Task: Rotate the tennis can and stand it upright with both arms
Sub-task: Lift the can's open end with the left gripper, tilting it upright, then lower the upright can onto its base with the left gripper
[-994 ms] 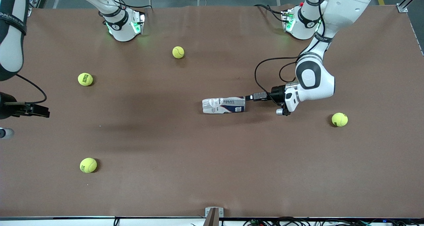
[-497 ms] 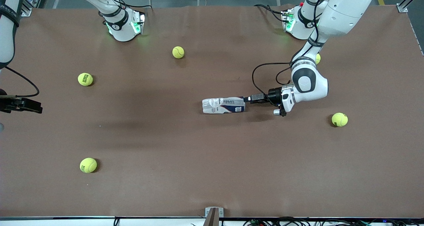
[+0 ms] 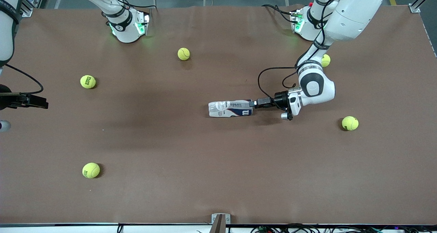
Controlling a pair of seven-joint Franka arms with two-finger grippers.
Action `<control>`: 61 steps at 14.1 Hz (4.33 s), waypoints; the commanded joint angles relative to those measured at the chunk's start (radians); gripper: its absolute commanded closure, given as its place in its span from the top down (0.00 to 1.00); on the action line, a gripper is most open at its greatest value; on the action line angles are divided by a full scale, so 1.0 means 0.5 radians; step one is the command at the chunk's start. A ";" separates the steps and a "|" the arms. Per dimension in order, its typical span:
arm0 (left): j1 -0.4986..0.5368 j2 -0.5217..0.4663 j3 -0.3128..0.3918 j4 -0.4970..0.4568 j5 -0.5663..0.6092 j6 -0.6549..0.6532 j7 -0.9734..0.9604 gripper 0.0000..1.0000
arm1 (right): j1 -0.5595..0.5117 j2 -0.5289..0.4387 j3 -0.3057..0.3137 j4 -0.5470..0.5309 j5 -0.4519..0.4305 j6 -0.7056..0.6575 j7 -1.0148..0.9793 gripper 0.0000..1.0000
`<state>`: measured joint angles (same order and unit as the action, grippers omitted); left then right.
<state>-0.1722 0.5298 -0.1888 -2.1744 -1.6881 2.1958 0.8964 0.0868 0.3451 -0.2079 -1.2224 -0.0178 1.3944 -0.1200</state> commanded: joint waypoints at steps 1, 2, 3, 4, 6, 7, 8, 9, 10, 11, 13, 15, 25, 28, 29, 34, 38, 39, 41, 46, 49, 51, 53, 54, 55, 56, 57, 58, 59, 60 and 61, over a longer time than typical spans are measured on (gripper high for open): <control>-0.011 0.038 -0.021 0.005 -0.154 -0.014 0.201 0.84 | -0.023 -0.101 0.026 -0.068 0.036 -0.028 -0.002 1.00; -0.021 0.048 -0.024 0.005 -0.194 -0.014 0.250 0.79 | -0.026 -0.125 0.026 -0.092 0.036 -0.025 -0.002 1.00; -0.021 0.057 -0.033 0.005 -0.204 -0.014 0.263 0.73 | -0.026 -0.159 0.026 -0.132 0.032 -0.022 -0.005 1.00; -0.021 0.057 -0.037 0.005 -0.204 -0.014 0.263 0.67 | -0.026 -0.187 0.026 -0.163 0.035 -0.015 -0.005 1.00; -0.021 0.057 -0.037 0.005 -0.204 -0.014 0.266 0.53 | -0.026 -0.239 0.023 -0.224 0.032 -0.006 -0.005 1.00; -0.021 0.057 -0.040 0.005 -0.204 -0.014 0.263 0.46 | -0.029 -0.248 0.023 -0.236 0.032 -0.009 -0.008 1.00; -0.021 0.054 -0.040 0.005 -0.204 -0.014 0.266 0.39 | -0.032 -0.270 0.023 -0.246 0.032 -0.012 -0.009 1.00; -0.021 0.051 -0.040 0.005 -0.201 -0.014 0.263 0.30 | -0.032 -0.288 0.023 -0.267 0.032 -0.012 -0.009 1.00; -0.021 0.042 -0.040 0.008 -0.201 -0.014 0.263 0.23 | -0.029 -0.325 0.023 -0.313 0.032 -0.003 -0.009 1.00; -0.021 0.030 -0.040 0.020 -0.201 -0.011 0.260 0.15 | -0.029 -0.352 0.023 -0.359 0.032 0.018 -0.009 1.00; -0.021 0.002 -0.040 0.050 -0.177 0.002 0.241 0.02 | -0.032 -0.435 0.023 -0.454 0.029 0.058 -0.012 1.00; -0.039 -0.056 -0.040 0.078 -0.134 0.023 0.150 0.00 | -0.032 -0.506 0.023 -0.516 0.026 0.080 -0.015 1.00; -0.183 -0.338 -0.040 0.535 1.362 0.161 -1.735 0.00 | -0.057 -0.764 0.023 -0.623 0.005 0.055 -0.027 1.00; -0.272 -0.403 -0.040 0.676 1.850 0.131 -2.322 0.00 | -0.078 -0.819 0.023 -0.675 0.005 0.055 -0.030 1.00; -0.339 -0.421 -0.040 0.716 2.025 0.131 -2.542 0.00 | -0.081 -0.849 0.023 -0.687 0.005 0.052 -0.030 1.00; -0.606 -0.403 -0.040 0.986 2.829 -0.047 -3.460 0.00 | -0.078 -0.902 0.041 -0.700 0.008 0.012 -0.027 1.00; -0.806 -0.278 -0.037 1.200 3.326 -0.335 -3.860 0.00 | -0.164 -0.932 0.170 -0.712 0.008 -0.006 -0.030 1.00; -0.849 -0.220 -0.037 1.268 3.391 -0.409 -3.894 0.00 | -0.192 -0.939 0.189 -0.724 0.008 -0.006 -0.030 1.00; -0.919 -0.100 -0.030 1.378 3.456 -0.495 -3.928 0.00 | -0.210 -0.951 0.213 -0.740 0.008 -0.006 -0.033 1.00; -0.993 0.133 -0.009 1.630 3.585 -0.508 -3.947 0.00 | -0.281 -0.957 0.311 -0.740 0.005 -0.003 -0.039 1.00; -1.039 0.232 -0.009 1.728 3.711 -0.505 -3.940 0.00 | -0.272 -0.957 0.311 -0.740 0.005 -0.003 -0.039 1.00; -1.045 0.263 -0.009 1.765 3.741 -0.505 -3.934 0.00 | -0.272 -0.957 0.311 -0.740 0.005 -0.003 -0.039 1.00; -1.070 0.284 -0.006 1.790 3.747 -0.501 -3.934 0.00 | -0.272 -0.960 0.311 -0.740 0.005 0.000 -0.039 1.00; -1.073 0.284 -0.006 1.790 3.747 -0.498 -3.934 0.00 | -0.275 -0.960 0.311 -0.740 0.005 0.000 -0.039 1.00; -1.076 0.284 -0.009 1.790 3.747 -0.495 -3.934 0.00 | -0.272 -0.960 0.311 -0.740 0.005 0.000 -0.039 1.00; -1.085 0.284 -0.009 1.790 3.747 -0.489 -3.934 0.02 | -0.275 -0.960 0.311 -0.740 0.005 -0.003 -0.039 1.00; -1.088 0.290 -0.009 1.790 3.747 -0.486 -3.934 0.05 | -0.275 -0.960 0.311 -0.740 0.005 -0.003 -0.039 1.00; -1.100 0.293 -0.009 1.790 3.747 -0.486 -3.934 0.09 | -0.278 -0.960 0.308 -0.743 0.005 -0.006 -0.039 1.00; -1.107 0.296 -0.009 1.790 3.747 -0.483 -3.934 0.16 | -0.278 -0.963 0.308 -0.755 0.005 -0.003 -0.039 1.00; -1.107 0.296 -0.009 1.790 3.747 -0.480 -3.934 0.22 | -0.278 -0.975 0.308 -0.758 0.005 0.000 -0.039 1.00; -1.107 0.296 -0.009 1.790 3.747 -0.477 -3.934 0.27 | -0.278 -0.985 0.308 -0.779 0.005 0.012 -0.039 1.00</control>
<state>-0.7123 0.6606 -0.2024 -1.3164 0.1638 1.9769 -1.0649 -0.0265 -0.1022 -0.0730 -1.5598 -0.0146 1.3841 -0.1276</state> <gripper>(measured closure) 0.846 0.000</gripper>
